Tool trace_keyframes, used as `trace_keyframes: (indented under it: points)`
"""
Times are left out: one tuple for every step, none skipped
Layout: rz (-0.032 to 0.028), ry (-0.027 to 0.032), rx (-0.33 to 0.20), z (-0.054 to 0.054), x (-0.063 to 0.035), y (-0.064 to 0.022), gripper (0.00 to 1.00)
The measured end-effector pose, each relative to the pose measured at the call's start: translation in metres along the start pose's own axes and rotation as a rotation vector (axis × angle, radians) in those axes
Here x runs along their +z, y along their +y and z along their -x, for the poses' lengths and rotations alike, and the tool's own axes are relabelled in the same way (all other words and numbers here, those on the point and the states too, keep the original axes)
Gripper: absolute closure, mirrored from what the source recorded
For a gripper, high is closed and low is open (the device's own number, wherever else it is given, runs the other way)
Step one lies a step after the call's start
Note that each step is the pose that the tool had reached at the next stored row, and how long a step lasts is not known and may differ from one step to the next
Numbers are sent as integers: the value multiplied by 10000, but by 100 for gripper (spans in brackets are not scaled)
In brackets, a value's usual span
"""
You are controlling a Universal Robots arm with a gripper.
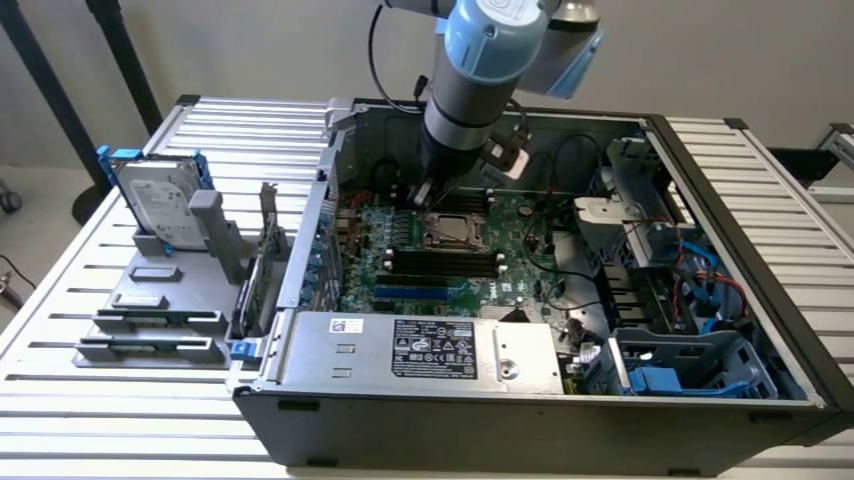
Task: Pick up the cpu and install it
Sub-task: 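Install the first cpu locking lever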
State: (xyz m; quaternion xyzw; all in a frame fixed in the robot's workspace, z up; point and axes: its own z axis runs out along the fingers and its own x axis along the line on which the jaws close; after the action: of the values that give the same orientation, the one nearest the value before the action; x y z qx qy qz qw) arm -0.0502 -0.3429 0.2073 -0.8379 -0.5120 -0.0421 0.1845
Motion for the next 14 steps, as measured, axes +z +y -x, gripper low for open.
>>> trace_keyframes:
  points:
    - [4,-1,-1,2,7,1,89]
    - [8,-3,-1,4,12,3,89]
    - [10,-5,-1,6,18,4,89]
    - [11,-7,0,7,22,5,89]
    - [12,-10,0,8,26,5,89]
    - [14,-14,1,7,29,5,89]
    - [16,-17,1,6,32,6,89]
    - [18,-20,2,6,36,5,89]
    - [20,-23,2,6,39,6,89]
    - [23,-27,2,6,44,7,89]
    - [26,-35,3,6,47,8,89]
    - [31,-45,5,6,50,8,89]
    - [36,-54,7,6,54,8,89]
    - [40,-61,8,5,57,8,89]
